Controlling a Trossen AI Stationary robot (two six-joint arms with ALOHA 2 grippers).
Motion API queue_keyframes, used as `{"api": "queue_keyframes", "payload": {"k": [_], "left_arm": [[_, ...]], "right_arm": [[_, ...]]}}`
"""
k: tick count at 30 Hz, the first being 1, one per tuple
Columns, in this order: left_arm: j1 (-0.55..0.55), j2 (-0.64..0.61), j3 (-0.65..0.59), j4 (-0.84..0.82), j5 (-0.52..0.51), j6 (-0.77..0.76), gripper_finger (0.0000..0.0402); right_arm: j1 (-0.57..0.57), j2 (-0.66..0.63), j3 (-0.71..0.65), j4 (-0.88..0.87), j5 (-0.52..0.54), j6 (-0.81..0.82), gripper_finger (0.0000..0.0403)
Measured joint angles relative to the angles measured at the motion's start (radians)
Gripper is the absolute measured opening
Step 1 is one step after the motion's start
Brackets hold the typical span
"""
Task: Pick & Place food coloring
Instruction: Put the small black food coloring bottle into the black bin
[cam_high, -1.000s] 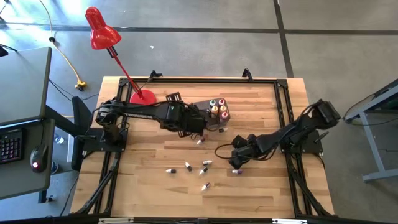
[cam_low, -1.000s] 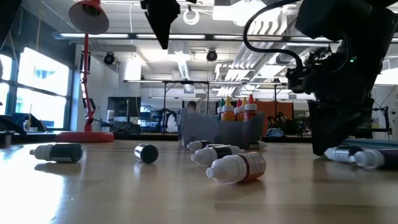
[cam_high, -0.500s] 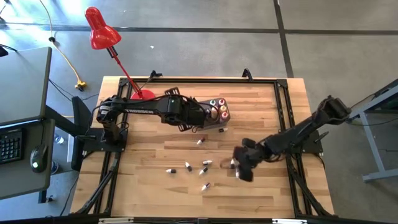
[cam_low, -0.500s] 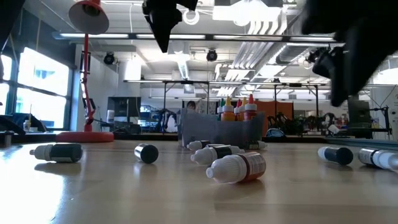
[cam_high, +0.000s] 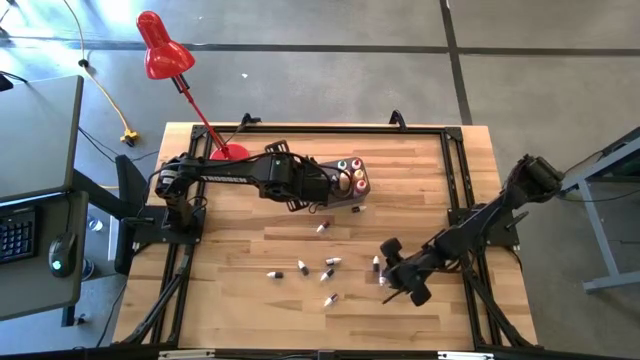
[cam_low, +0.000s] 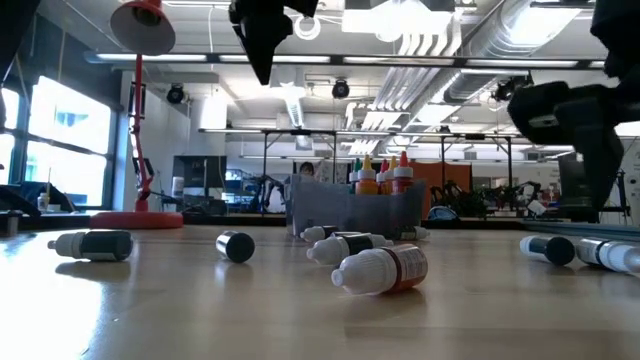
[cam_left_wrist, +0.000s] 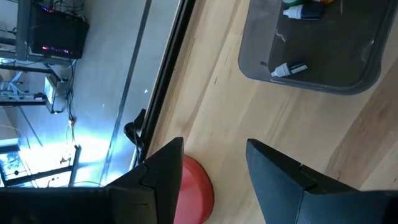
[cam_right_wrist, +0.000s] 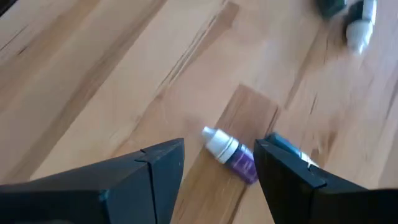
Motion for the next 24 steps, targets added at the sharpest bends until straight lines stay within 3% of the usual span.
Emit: {"api": "queue_keyframes", "payload": {"k": [6,10,18,24], "left_arm": [[0.0,0.0,0.0,0.0,0.001,0.0,0.0169],[0.0,0.0,0.0,0.0,0.008,0.0,0.0169],[0.0,0.0,0.0,0.0,0.047,-0.008,0.0169],[0.0,0.0,0.0,0.0,0.056,-0.056,0.0169]], "right_arm": [[-0.061,0.0,-0.107,0.229,-0.055,-0.063,0.0188],[-0.095,0.0,-0.163,0.245,-0.117,-0.087,0.0188],[-0.099,-0.002,-0.242,0.312,-0.073,-0.13,0.0188],[-0.1,0.0,-0.251,0.413,-0.004,0.154,0.0188]]}}
